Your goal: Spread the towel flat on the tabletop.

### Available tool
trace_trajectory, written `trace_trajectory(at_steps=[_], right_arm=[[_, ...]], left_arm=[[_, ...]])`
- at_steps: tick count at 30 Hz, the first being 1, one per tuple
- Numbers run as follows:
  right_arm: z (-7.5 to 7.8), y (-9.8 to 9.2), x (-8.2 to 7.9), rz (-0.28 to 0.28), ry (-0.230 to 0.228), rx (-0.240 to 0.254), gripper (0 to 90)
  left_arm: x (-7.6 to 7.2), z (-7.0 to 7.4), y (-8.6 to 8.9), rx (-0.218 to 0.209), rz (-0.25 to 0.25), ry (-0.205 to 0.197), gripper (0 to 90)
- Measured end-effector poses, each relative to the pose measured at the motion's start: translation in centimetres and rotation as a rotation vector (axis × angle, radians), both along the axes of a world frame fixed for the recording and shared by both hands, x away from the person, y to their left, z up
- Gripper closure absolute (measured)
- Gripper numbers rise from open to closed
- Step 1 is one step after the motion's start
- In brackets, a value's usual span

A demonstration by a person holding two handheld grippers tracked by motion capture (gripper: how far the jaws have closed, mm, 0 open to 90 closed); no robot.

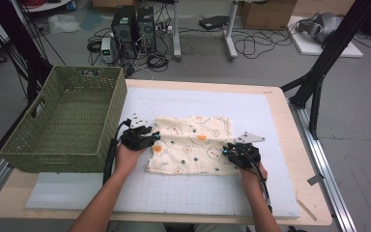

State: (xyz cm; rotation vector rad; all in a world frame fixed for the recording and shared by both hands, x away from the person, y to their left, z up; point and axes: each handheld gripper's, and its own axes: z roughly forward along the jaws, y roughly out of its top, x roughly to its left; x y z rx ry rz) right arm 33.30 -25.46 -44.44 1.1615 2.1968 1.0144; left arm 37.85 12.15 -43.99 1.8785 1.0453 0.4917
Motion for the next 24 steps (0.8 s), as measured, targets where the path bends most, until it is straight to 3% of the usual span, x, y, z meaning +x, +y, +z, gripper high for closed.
trace_trajectory(at_steps=[4,10,12,18,24], right_arm=[[0.6,-0.9,-0.7,-0.005,-0.019,0.036,62.3],[1.1,-1.9,-2.1,0.003,-0.028,0.040,55.5],[1.3,-2.2,-2.4,0.009,-0.031,0.036,53.4],[1.4,-2.9,-3.5,0.026,-0.025,0.043,52.0],[1.0,-3.3,-4.4,0.050,-0.006,0.039,54.2]], left_arm=[[-1.1,0.8,0.6,-0.037,-0.034,-0.019,47.5],[-3.0,1.4,0.6,-0.031,-0.103,-0.041,45.9],[-3.5,1.4,0.6,-0.021,-0.126,-0.020,45.0],[-5.4,0.7,0.7,-0.020,-0.164,-0.018,46.6],[-6.6,-0.3,1.3,-0.002,-0.189,0.033,52.7]])
